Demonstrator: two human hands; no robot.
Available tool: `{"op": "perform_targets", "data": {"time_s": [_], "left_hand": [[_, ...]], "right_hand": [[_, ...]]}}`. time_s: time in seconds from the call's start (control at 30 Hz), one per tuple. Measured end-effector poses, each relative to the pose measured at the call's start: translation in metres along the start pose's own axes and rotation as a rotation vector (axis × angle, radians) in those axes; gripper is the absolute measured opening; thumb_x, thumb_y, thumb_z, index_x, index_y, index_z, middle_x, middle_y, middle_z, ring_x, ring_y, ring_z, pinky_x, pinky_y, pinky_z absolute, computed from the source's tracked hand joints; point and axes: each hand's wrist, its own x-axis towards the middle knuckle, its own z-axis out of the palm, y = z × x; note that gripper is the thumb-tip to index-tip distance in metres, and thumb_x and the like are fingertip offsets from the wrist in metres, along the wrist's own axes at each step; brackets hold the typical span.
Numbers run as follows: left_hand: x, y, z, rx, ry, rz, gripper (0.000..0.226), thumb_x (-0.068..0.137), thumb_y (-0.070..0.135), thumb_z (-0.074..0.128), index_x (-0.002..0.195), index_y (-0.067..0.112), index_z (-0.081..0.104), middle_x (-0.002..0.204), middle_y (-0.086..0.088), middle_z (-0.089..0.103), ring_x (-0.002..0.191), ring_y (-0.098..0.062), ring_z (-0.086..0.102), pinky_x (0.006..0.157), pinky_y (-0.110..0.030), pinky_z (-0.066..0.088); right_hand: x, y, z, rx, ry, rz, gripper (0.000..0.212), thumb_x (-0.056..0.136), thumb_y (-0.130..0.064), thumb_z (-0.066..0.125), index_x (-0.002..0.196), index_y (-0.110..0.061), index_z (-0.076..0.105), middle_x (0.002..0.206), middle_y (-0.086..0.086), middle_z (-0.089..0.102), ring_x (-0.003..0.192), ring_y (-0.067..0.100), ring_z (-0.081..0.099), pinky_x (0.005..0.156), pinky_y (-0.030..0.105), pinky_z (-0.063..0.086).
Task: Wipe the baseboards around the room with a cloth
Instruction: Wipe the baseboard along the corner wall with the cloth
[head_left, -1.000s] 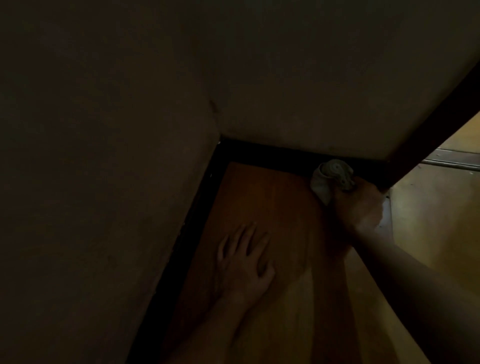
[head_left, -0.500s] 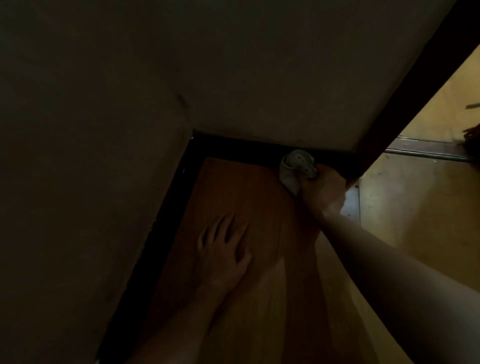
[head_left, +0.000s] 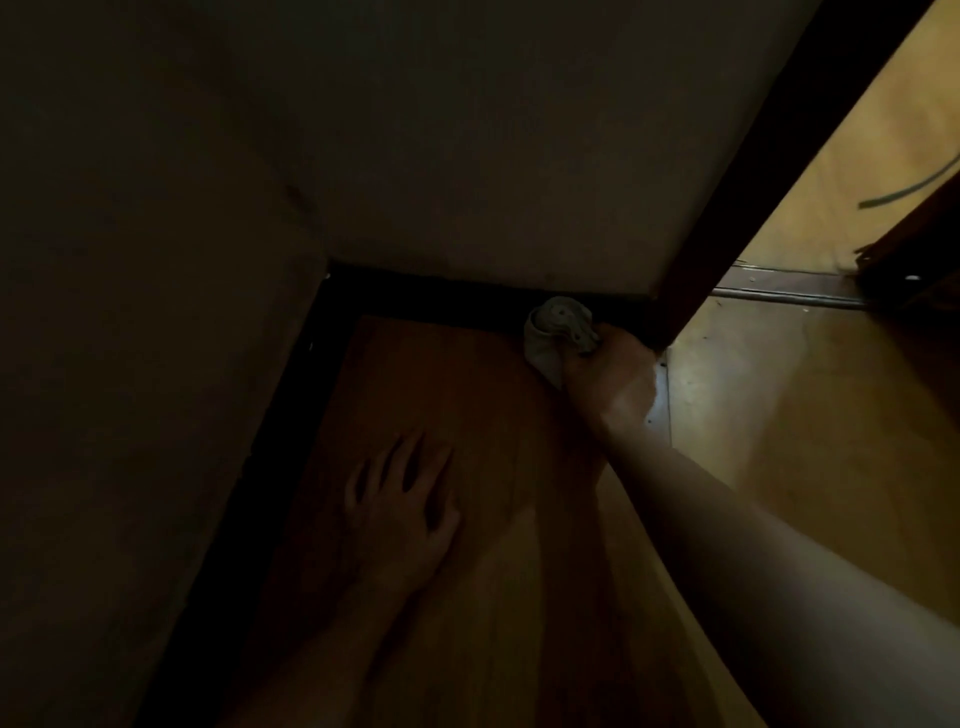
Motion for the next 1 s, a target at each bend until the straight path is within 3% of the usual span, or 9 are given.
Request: {"op": "perform_targets", "data": {"time_s": [0.2, 0.37, 0.73, 0.87, 1.0], "left_hand": [[0.001, 0.001, 0.001, -0.002, 0.011, 0.005, 0.066, 0.086, 0.058, 0.037, 0.147, 0.034, 0.049, 0.153, -0.009, 0.046, 0.138, -0.035, 0.042, 0.109, -0.064, 0.029], [0.001, 0.001, 0.002, 0.017, -0.004, 0.0, 0.066, 0.088, 0.058, 0.035, 0.148, 0.035, 0.047, 0.154, -0.007, 0.044, 0.14, -0.033, 0.039, 0.11, -0.063, 0.029], [0.0, 0.003, -0.001, 0.005, 0.01, 0.008, 0.065, 0.088, 0.055, 0.036, 0.148, 0.033, 0.048, 0.154, -0.008, 0.044, 0.14, -0.033, 0.039, 0.112, -0.061, 0.027], [0.0, 0.004, -0.001, -0.004, 0.001, -0.007, 0.066, 0.087, 0.055, 0.037, 0.147, 0.033, 0.049, 0.153, -0.008, 0.045, 0.138, -0.032, 0.038, 0.111, -0.06, 0.026], [0.001, 0.003, -0.001, 0.008, 0.006, -0.003, 0.065, 0.083, 0.052, 0.04, 0.144, 0.032, 0.054, 0.15, -0.008, 0.049, 0.137, -0.032, 0.042, 0.11, -0.058, 0.031]], "right_hand": [[0.004, 0.041, -0.037, -0.029, 0.152, 0.111, 0.032, 0.084, -0.047, 0.059, 0.103, -0.023, 0.069, 0.092, 0.008, 0.069, 0.086, 0.033, 0.064, 0.065, 0.032, 0.045], [0.007, 0.036, -0.036, -0.014, 0.092, 0.055, 0.035, 0.084, -0.052, 0.06, 0.102, -0.023, 0.069, 0.093, 0.008, 0.069, 0.086, 0.033, 0.064, 0.064, 0.032, 0.044], [0.008, 0.047, -0.043, 0.037, 0.133, 0.096, 0.033, 0.084, -0.048, 0.062, 0.106, -0.025, 0.07, 0.094, 0.007, 0.07, 0.087, 0.031, 0.064, 0.067, 0.031, 0.045], [0.001, 0.016, -0.014, 0.053, 0.04, -0.033, 0.033, 0.084, -0.053, 0.058, 0.094, -0.025, 0.072, 0.079, 0.002, 0.067, 0.071, 0.025, 0.064, 0.054, 0.025, 0.039], [-0.008, -0.029, 0.023, 0.044, -0.008, -0.043, 0.042, 0.077, -0.059, 0.051, 0.088, -0.023, 0.071, 0.084, 0.004, 0.07, 0.082, 0.031, 0.068, 0.062, 0.031, 0.042]]}}
